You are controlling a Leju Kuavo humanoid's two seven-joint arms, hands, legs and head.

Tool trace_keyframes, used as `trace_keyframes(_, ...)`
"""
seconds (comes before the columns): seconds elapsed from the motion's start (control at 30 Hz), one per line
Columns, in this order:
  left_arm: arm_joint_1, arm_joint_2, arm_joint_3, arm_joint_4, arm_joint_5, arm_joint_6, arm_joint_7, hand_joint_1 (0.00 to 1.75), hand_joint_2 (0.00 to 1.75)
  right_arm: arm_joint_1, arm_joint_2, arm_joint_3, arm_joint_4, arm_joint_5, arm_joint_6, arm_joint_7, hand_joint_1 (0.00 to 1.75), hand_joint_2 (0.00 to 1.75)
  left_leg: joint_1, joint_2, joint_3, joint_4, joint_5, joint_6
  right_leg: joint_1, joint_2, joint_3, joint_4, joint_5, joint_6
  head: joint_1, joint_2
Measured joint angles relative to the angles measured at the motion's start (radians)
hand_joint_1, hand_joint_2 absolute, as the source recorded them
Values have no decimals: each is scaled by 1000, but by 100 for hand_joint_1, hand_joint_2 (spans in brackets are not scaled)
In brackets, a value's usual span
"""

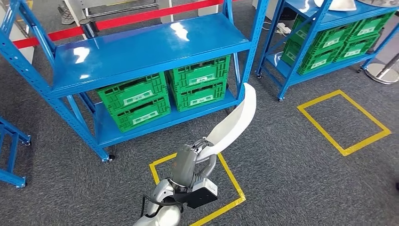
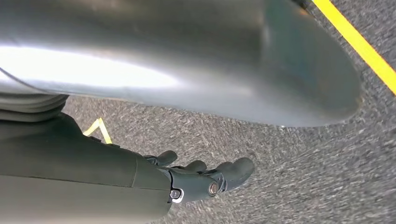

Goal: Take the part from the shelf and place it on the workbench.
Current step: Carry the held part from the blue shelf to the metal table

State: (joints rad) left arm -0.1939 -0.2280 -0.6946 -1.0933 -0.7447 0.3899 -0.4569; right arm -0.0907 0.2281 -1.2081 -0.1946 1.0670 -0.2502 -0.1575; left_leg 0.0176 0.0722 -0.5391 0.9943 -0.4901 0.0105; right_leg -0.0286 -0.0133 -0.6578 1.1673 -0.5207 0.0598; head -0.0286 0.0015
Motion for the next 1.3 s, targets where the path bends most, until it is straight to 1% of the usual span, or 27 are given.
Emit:
trace_keyframes(0.03, -1, 0, 0, 0, 2, -3, -2, 175, 175, -1, 0, 0, 0, 0, 0, 0, 0, 0, 0, 10, -2, 8, -6, -8, 0, -19, 35, -65, 24, 1, 2, 0)
trace_keyframes(0.1, -2, 0, -1, 0, 6, -8, -8, 175, 175, -4, 0, 0, 0, -2, 0, -2, 0, 0, -3, 26, -3, 21, -17, -22, 3, -42, 71, -137, 41, -11, 5, 0)
trace_keyframes(0.17, -4, 0, -4, 0, 12, -11, -14, 175, 175, -4, -1, 0, 0, -4, -1, -4, 0, 0, -4, 40, 1, 22, -20, -34, 6, -29, 65, -138, 39, -31, 6, 0)
trace_keyframes(0.2, -6, -1, -7, 0, 15, -11, -17, 175, 175, -2, -2, 0, 0, -6, -2, -5, 0, 0, -2, 36, 2, 24, -23, -40, 5, -20, 63, -138, 40, -38, 5, 0)
trace_keyframes(0.27, -9, -1, -11, 0, 22, -11, -23, 175, 175, -2, -3, -1, 0, -8, -4, -8, 0, 0, 2, -3, -14, 67, -57, -49, 2, 0, 61, -140, 45, -51, 5, 0)
trace_keyframes(0.33, -9, 1, -15, 3, 33, -10, -32, 175, 175, -3, -4, -1, 0, -10, -5, -13, 0, 0, 2, -51, -68, 188, -124, -50, 4, 20, 58, -141, 49, -60, 3, 0)
trace_keyframes(0.37, -9, 2, -16, 6, 42, -10, -37, 175, 175, -3, -5, -2, 0, -11, -5, -16, 0, 0, 1, -61, -99, 252, -150, -48, 6, 33, 57, -140, 50, -63, 2, 0)
trace_keyframes(0.4, -8, 3, -17, 9, 54, -12, -43, 175, 175, -3, -5, -2, 0, -14, -6, -19, 0, 0, 1, -66, -119, 294, -159, -46, 8, 46, 56, -140, 50, -64, 2, 0)
trace_keyframes(0.43, -7, 3, -18, 12, 67, -15, -50, 175, 175, -2, -6, -4, 0, -16, -7, -22, 0, 0, 0, -68, -123, 298, -146, -42, 10, 61, 55, -139, 50, -64, 2, 0)
trace_keyframes(0.47, -8, 3, -18, 15, 80, -21, -57, 175, 175, -2, -7, -6, 0, -20, -8, -23, 0, 0, 0, -73, -108, 262, -115, -37, 11, 76, 55, -138, 50, -64, 2, 0)
trace_keyframes(0.5, -8, 3, -19, 16, 95, -31, -63, 175, 175, -2, -8, -9, 0, -24, -11, -24, 0, 0, -1, -89, -81, 199, -76, -30, 11, 91, 55, -136, 51, -63, 2, 0)
trace_keyframes(0.53, -9, 4, -19, 18, 110, -45, -69, 175, 175, -3, -8, -12, 0, -29, -14, -27, 0, 0, 0, -119, -53, 133, -46, -23, 11, 105, 54, -135, 52, -60, 3, 0)
trace_keyframes(0.6, -11, 4, -20, 22, 141, -81, -77, 175, 175, -5, -8, -16, 0, -42, -23, -36, 0, 0, -2, -167, -20, 50, -20, -17, 7, 130, 45, -133, 56, -48, 4, 0)
trace_keyframes(0.63, -12, 3, -20, 25, 154, -99, -78, 175, 175, -6, -8, -19, 0, -48, -27, -41, 0, 0, -4, -176, -18, 40, -22, -15, 3, 142, 40, -135, 60, -39, 5, 0)
trace_keyframes(0.67, -13, 2, -20, 28, 165, -117, -78, 175, 175, -6, -8, -23, 0, -52, -31, -44, 0, 0, -6, -165, -16, 34, -19, -14, -1, 155, 36, -138, 64, -30, 4, 0)
trace_keyframes(0.7, -16, 0, -21, 30, 173, -134, -77, 175, 175, -5, -8, -26, 0, -55, -34, -46, 0, 0, -6, -151, -14, 29, -15, -10, -3, 154, 33, -138, 65, -23, 4, 0)
trace_keyframes(0.77, -22, -3, -24, 36, 181, -161, -69, 175, 175, -5, -7, -33, 0, -57, -35, -45, 0, 0, -2, -119, -7, 16, -7, 0, 2, 109, 11, -100, 42, -14, 11, 0)
trace_keyframes(0.83, -24, -4, -26, 43, 186, -180, -56, 175, 175, -9, -7, -37, 0, -54, -36, -40, 0, 0, -2, -84, -7, 12, -5, 7, 6, 47, -44, 12, -17, -8, 18, 0)
trace_keyframes(0.9, -20, -2, -26, 49, 195, -194, -46, 175, 175, -11, -6, -38, 0, -47, -37, -29, 0, 0, -4, -47, -9, 15, -7, 9, 4, 27, -94, 115, -55, -1, 19, 0)
trace_keyframes(0.93, -18, -1, -26, 51, 198, -199, -43, 175, 175, -10, -6, -38, 0, -42, -38, -21, 0, 0, -4, -31, -9, 17, -9, 9, 3, 22, -94, 121, -48, 1, 20, 0)
trace_keyframes(1.0, -14, 1, -26, 52, 202, -203, -34, 175, 175, -7, -6, -38, 0, -33, -40, -2, 0, 0, -4, -4, -9, 22, -14, 5, 1, -2, -30, 15, 7, 3, 21, 0)
trace_keyframes(1.07, -10, 4, -26, 49, 208, -211, -25, 175, 175, -9, -6, -38, 0, -28, -41, 9, 0, 0, -9, 17, -10, 30, -22, -5, 5, -41, 39, -104, 46, -7, 22, 0)
trace_keyframes(1.1, -6, 6, -25, 45, 214, -221, -22, 175, 175, -10, -6, -38, 0, -28, -42, 9, 0, 0, -11, 24, -8, 31, -26, -11, 8, -52, 54, -130, 50, -15, 22, 0)
trace_keyframes(1.17, 2, 11, -24, 36, 227, -243, -18, 175, 175, -9, -6, -38, 0, -36, -49, 2, 0, 0, -12, 41, 0, 28, -29, -23, 12, -40, 52, -138, 50, -31, 21, 0)
trace_keyframes(1.2, 4, 12, -24, 31, 231, -253, -17, 175, 175, -8, -6, -38, 0, -41, -53, -2, 0, 0, -11, 38, 3, 28, -31, -29, 10, -31, 52, -141, 52, -37, 21, 0)
trace_keyframes(1.23, 5, 14, -24, 27, 233, -259, -16, 175, 175, -7, -6, -39, 0, -45, -55, -5, 0, 0, -9, 23, 1, 37, -41, -35, 8, -21, 52, -145, 55, -43, 21, 0)
trace_keyframes(1.3, 10, 20, -24, 21, 235, -266, -15, 175, 175, -9, -7, -39, 0, -50, -56, -7, 0, 0, -6, -29, -29, 113, -92, -43, 3, -1, 53, -150, 62, -53, 18, 0)
